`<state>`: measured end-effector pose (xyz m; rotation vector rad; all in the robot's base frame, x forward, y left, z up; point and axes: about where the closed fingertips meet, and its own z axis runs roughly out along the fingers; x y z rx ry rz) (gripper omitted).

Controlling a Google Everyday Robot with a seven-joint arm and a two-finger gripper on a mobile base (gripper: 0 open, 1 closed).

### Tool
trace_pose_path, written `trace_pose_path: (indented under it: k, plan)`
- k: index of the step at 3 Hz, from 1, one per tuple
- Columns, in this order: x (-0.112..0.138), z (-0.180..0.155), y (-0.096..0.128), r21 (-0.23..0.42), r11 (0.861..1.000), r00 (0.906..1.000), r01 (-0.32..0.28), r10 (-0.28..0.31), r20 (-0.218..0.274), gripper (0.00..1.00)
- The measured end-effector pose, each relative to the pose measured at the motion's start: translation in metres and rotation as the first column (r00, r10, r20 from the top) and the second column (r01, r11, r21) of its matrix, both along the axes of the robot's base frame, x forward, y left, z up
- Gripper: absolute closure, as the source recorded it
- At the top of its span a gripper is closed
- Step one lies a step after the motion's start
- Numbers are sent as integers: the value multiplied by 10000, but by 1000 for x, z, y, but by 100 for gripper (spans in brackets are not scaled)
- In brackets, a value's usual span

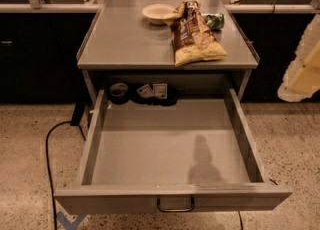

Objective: Close top drawer

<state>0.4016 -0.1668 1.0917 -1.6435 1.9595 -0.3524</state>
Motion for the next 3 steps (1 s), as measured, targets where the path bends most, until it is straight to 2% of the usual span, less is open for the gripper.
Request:
trace_pose_path:
  k: [1,2,3]
  plan:
    - [0,0,0,0,10000,10000,0,0,-1,0]
    - [-5,-39,-7,70,9998,9980,165,-160,-612,0]
    - [-21,-55,-1,-210,9997,9961,112,-130,-870,0]
